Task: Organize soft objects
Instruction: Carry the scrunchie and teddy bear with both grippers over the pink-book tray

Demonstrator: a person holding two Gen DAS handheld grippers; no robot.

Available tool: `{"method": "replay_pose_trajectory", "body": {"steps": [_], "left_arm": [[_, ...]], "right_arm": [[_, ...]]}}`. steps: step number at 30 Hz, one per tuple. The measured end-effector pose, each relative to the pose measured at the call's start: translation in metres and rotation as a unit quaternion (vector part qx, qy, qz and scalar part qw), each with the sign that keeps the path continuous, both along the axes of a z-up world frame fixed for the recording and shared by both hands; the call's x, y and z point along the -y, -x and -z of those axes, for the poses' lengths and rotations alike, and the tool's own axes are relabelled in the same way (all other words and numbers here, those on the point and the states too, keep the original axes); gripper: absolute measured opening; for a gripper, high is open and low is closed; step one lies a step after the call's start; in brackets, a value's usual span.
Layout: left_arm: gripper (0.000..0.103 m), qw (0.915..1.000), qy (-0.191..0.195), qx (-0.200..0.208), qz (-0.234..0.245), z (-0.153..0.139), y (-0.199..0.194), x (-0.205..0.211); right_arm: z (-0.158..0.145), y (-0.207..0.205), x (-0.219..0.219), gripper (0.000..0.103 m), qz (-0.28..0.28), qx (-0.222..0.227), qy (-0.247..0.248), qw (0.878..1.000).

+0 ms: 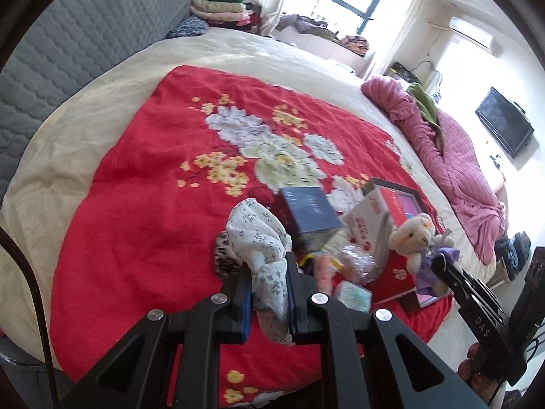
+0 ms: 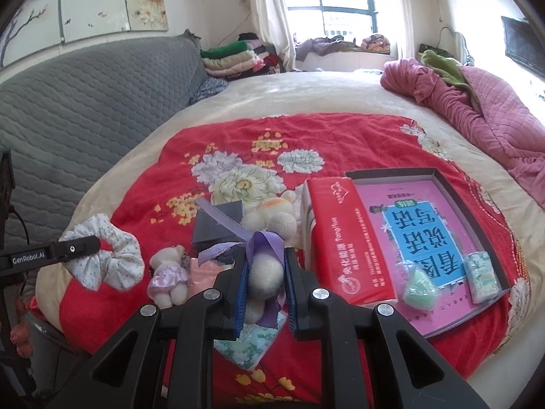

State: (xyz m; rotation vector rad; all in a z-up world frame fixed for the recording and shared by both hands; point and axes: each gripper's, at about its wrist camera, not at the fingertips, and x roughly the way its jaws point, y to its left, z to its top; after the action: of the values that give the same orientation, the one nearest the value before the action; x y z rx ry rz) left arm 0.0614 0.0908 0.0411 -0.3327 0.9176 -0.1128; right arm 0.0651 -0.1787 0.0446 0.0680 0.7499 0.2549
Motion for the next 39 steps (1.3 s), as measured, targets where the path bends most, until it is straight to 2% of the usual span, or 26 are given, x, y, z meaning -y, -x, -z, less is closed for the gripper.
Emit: {"method": "replay_pose_trajectory", "body": {"steps": [15, 27, 39], "left_arm": [[0.016, 0.9964, -0.022, 0.030, 0.076, -0.044, 0.004, 0.089], [0.016, 0.9862, -0.035, 0.051, 0.154, -0.071, -0.015, 0.185], [0.016, 0.9717, -0.049, 0.046, 0.227, -0.060, -0.030, 0.268]], "right_arm": [[-0.037, 0.017, 0.061, 0.019, 0.058, 0.041, -0.029, 0.997], [-0.050, 0.025, 0.130, 0.019, 0.119, 0.063, -0.050, 0.990], [-0.051, 0.036, 0.199, 0.019, 0.189, 0.075, -0.061, 0.977]]}}
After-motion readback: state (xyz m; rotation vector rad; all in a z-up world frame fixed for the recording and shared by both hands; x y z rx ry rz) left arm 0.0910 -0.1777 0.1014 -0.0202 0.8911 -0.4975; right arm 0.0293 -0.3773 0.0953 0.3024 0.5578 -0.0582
